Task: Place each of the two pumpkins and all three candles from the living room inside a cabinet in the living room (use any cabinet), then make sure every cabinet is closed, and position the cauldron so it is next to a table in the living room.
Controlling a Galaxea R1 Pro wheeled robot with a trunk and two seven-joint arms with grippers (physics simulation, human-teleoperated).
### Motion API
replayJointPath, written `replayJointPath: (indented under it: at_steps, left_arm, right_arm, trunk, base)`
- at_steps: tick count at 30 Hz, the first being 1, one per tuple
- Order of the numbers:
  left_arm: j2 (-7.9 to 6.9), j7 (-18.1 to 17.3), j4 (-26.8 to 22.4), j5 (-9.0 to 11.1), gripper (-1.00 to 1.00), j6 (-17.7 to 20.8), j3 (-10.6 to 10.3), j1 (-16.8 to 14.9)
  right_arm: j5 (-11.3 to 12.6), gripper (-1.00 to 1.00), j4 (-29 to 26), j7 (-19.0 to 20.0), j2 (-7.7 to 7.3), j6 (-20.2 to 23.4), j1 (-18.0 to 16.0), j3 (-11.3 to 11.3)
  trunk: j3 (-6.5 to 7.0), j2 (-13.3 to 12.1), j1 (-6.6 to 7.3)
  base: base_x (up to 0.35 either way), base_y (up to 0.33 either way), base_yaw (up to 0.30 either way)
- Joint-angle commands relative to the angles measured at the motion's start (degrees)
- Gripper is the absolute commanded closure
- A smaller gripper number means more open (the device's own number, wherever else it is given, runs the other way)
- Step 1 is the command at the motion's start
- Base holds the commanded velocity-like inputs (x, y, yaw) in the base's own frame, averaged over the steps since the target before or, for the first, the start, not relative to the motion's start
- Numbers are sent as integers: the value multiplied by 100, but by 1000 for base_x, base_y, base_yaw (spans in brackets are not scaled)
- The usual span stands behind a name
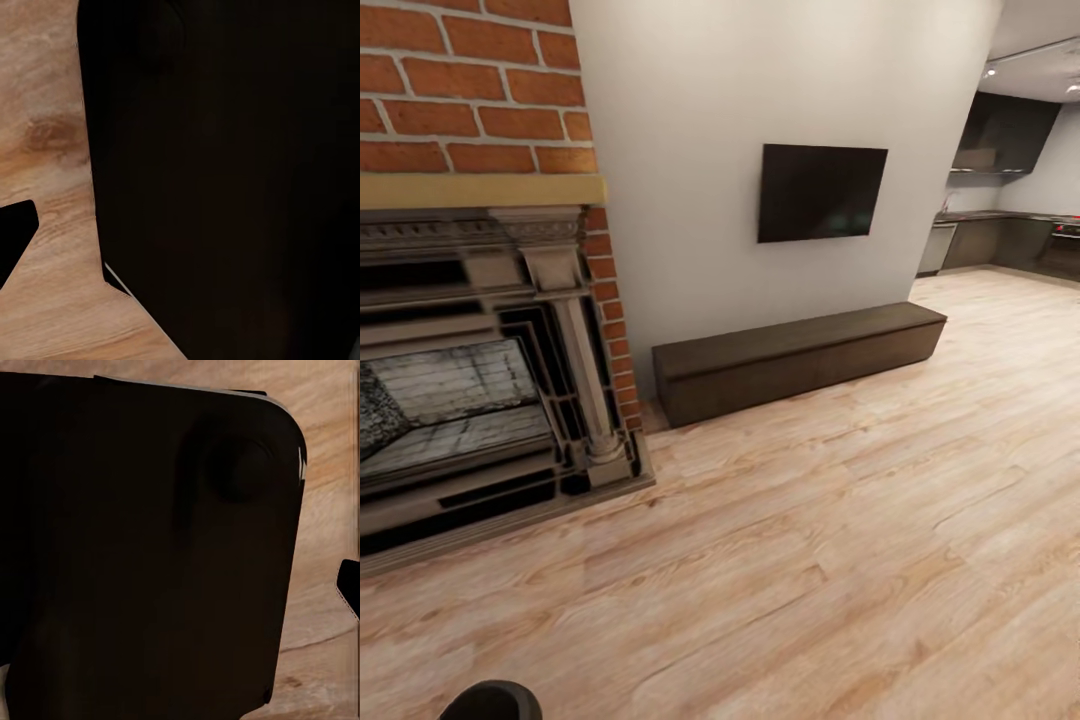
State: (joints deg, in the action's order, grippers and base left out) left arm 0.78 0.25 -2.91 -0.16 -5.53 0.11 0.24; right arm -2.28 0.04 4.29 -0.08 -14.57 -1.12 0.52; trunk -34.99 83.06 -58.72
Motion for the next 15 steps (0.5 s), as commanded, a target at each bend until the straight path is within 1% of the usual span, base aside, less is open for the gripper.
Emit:
replayJointPath:
  at_steps: [1,6,10,12,15]
  left_arm:
    - [1,2,-8,-2,-100,-10,0,3]
    - [1,5,-8,-2,-100,-10,-2,3]
    - [2,5,-8,-2,-100,-9,0,3]
    - [4,8,-8,-2,-100,-9,-1,3]
    - [8,8,-8,-6,-100,-9,-2,3]
  right_arm:
    - [-22,-100,4,5,-1,-15,-3,1]
    - [-25,-100,4,5,-1,-18,-3,1]
    - [-23,-100,4,5,-1,-17,-3,1]
    - [-19,-100,4,8,-1,-19,-3,1]
    - [-18,-100,4,9,-1,-18,-3,1]
  trunk:
    - [-4,2,-1]
    - [-4,2,-1]
    - [-4,2,-1]
    - [-4,2,-1]
    - [-4,2,-1]
  base:
    - [155,-109,-1]
    - [187,-168,0]
    - [257,-155,-6]
    - [287,-145,-127]
    - [282,-189,-210]
